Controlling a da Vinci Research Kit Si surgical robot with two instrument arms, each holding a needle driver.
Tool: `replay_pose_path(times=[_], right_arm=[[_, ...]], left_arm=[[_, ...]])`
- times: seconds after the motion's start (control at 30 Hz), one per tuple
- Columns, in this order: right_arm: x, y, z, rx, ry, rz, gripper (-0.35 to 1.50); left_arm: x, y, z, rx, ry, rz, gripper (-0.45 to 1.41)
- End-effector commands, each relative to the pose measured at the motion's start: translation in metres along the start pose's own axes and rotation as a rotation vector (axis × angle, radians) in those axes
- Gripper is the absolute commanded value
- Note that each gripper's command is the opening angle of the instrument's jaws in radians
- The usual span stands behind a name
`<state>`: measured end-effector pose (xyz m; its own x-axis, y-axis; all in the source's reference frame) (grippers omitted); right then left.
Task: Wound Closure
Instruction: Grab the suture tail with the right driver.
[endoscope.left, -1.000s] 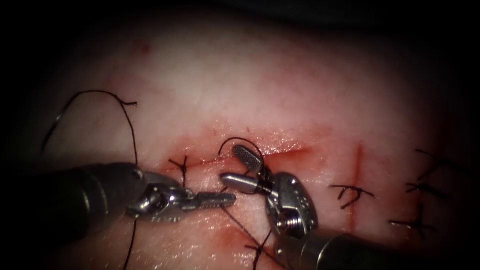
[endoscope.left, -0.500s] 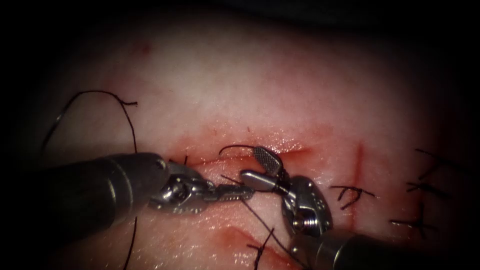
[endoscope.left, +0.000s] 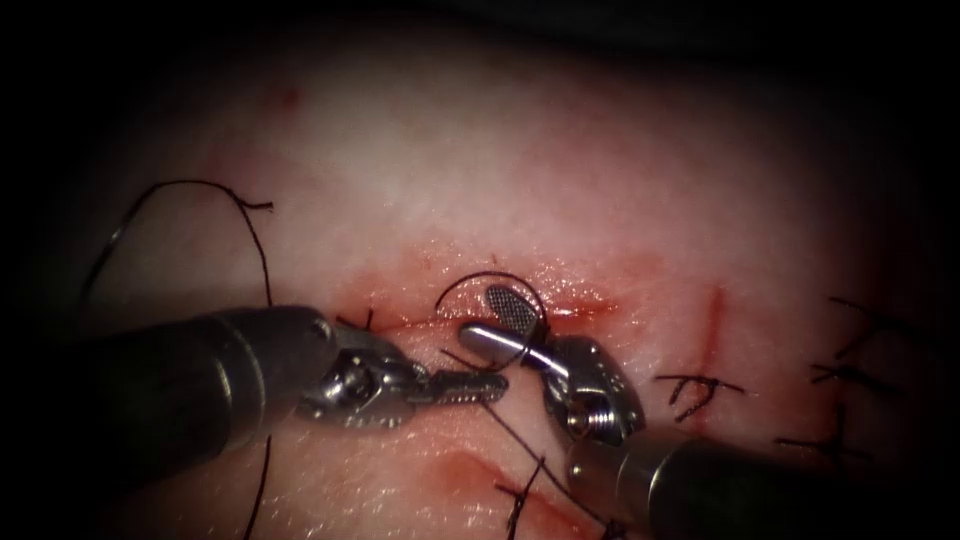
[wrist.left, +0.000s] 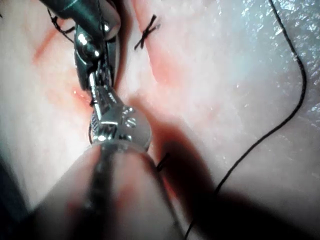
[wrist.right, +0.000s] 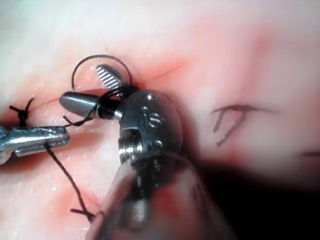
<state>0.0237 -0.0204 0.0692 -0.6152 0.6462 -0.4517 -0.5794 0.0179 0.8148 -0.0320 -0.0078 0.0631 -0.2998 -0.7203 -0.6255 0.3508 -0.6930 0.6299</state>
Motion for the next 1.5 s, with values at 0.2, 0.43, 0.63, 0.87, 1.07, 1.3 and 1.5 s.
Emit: replay_pose_path(times=[0.2,0.43,0.63,0.87,1.07,1.3,1.5], right_arm=[[0.0001,-0.0017,0.0031,-0.005,0.037,0.037,0.96],[-0.0009,-0.0013,0.0044,-0.021,0.023,0.056,0.96],[-0.0013,-0.0021,0.0051,-0.014,0.012,0.086,0.89],[-0.0025,-0.0024,0.0077,-0.011,-0.001,0.087,0.93],[-0.0019,-0.0035,0.0072,0.03,0.03,0.104,0.89],[-0.001,-0.0059,0.0065,0.104,0.064,0.078,0.83],[-0.0007,-0.0069,0.006,0.118,0.075,0.068,0.83]], left_arm=[[-0.0003,-0.0006,0.0004,0.001,0.002,-0.002,-0.45],[-0.0004,-0.0016,0.0,-0.001,0.002,-0.012,-0.45],[-0.0006,-0.002,-0.0001,-0.004,-0.003,-0.016,-0.45],[-0.0007,-0.0018,-0.0006,-0.007,-0.006,-0.015,-0.45],[-0.0007,-0.0018,-0.001,-0.009,-0.008,-0.016,-0.45],[-0.0005,-0.0029,-0.0015,0.011,-0.013,-0.027,-0.45],[-0.0017,-0.0032,-0.0026,0.007,-0.033,-0.036,-0.45]])
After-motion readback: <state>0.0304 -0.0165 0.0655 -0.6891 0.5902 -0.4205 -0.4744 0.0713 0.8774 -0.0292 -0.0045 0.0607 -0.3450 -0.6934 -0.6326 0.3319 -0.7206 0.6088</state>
